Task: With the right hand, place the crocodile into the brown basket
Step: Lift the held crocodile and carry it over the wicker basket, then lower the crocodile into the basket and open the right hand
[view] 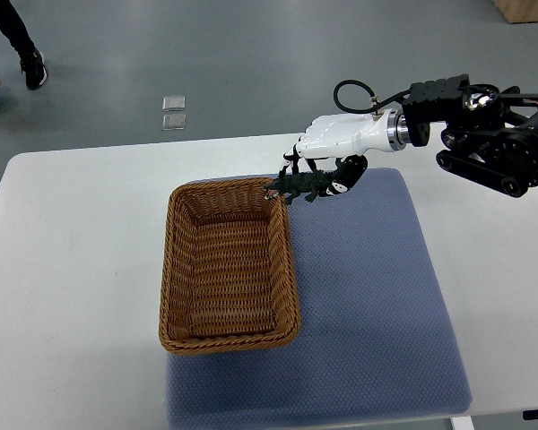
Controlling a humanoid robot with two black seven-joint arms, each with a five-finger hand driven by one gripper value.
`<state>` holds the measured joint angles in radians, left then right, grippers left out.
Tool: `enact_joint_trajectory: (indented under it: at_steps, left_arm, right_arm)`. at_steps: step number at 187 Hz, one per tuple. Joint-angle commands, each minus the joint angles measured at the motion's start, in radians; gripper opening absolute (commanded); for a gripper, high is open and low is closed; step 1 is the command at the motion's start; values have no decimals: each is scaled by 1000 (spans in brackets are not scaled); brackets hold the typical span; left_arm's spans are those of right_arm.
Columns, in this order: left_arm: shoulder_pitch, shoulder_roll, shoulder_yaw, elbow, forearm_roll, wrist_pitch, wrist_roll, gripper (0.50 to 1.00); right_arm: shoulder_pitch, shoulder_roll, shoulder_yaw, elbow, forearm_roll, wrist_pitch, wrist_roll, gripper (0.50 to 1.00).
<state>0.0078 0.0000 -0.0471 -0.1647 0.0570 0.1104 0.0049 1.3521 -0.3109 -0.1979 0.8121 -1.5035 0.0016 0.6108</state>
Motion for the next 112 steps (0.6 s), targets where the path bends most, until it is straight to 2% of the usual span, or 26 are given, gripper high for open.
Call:
enact_joint_trajectory:
  at_steps: [1, 77, 89, 101, 102, 112]
  left_arm:
    - [0, 0, 0, 1, 0, 0, 0, 1000]
    - [0, 0, 0, -1, 0, 0, 0, 1000]
    - [0, 0, 1, -1, 1, 0, 0, 1000]
    - [0, 0, 0, 1, 0, -2, 0, 1000]
    - [0, 0, 0, -1, 0, 0, 0, 1000]
    - [0, 0, 0, -1, 0, 0, 0, 1000]
  right_arm:
    - [9, 47, 0, 2, 2, 0, 0, 500]
    - [48, 173, 0, 7, 2, -3, 0, 500]
    - [48, 202, 0, 7, 2, -6, 0, 552]
    - [45, 231, -1, 7, 2, -8, 0, 623]
    - [44, 234, -1, 7, 2, -8, 0, 643]
    - [39, 249, -3, 7, 2, -9, 0, 733]
